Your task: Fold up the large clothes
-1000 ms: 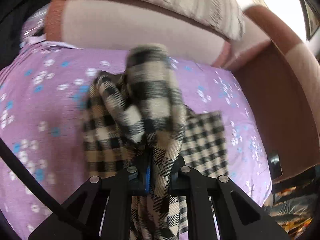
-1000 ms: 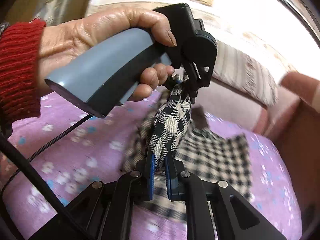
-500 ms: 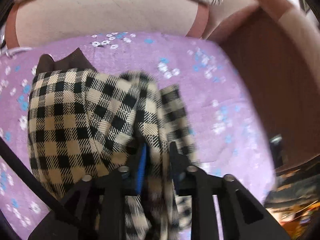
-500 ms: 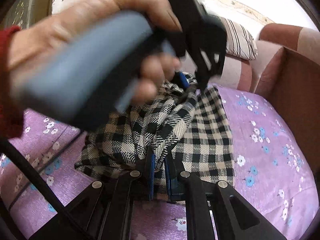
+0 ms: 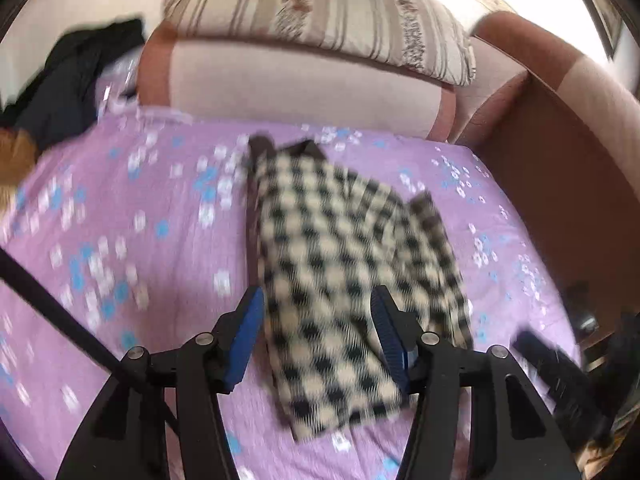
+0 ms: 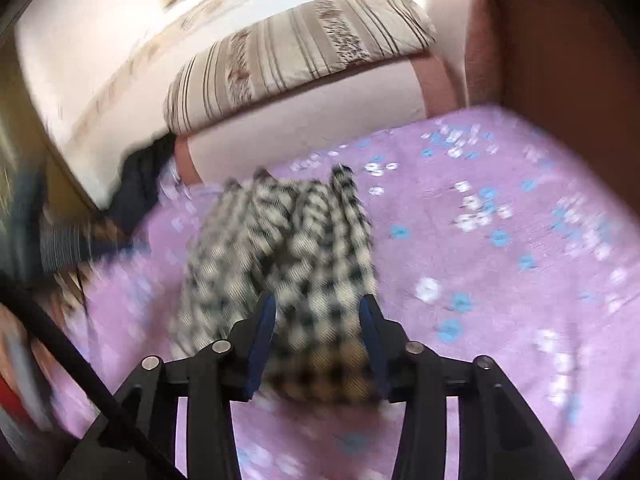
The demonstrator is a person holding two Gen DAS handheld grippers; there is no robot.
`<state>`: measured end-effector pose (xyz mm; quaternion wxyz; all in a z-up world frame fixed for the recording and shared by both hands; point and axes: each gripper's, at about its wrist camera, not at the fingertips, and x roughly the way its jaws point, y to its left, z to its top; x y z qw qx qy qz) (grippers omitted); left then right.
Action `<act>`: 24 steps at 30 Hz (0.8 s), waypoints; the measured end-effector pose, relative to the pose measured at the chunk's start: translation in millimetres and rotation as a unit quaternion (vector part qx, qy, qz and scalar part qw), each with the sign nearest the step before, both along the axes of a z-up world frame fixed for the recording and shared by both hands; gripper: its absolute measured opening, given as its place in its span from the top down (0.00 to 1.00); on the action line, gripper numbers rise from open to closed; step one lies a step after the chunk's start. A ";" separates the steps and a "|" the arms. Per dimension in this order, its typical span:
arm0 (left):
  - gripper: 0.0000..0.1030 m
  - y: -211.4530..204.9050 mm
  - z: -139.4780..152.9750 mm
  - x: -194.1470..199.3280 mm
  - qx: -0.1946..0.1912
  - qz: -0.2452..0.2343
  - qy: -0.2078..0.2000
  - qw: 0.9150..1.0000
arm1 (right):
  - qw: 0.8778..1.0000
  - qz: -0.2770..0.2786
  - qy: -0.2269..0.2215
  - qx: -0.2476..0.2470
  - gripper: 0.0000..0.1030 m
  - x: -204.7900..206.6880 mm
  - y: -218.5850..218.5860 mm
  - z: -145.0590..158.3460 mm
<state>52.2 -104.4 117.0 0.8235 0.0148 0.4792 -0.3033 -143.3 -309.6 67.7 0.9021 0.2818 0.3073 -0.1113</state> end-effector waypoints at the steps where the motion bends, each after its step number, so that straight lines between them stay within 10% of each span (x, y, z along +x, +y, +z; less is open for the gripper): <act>1: 0.48 5.4 -7.6 -3.4 -0.005 0.009 0.011 1.000 | 0.999 0.025 -0.013 0.045 0.41 16.4 -8.1 -2.6; 9: 0.48 15.7 -43.3 -14.7 -0.001 0.055 0.008 0.998 | 0.990 0.110 0.043 0.082 0.40 145.0 -9.6 -56.9; 12: 0.48 9.7 -50.2 -11.5 0.001 0.058 0.006 0.998 | 0.983 0.142 0.047 0.104 0.91 157.5 -5.7 -69.6; 24: 0.43 -11.2 -56.8 -16.1 -0.017 0.023 0.014 1.000 | 0.993 0.074 0.012 0.087 0.94 107.2 -52.5 -24.1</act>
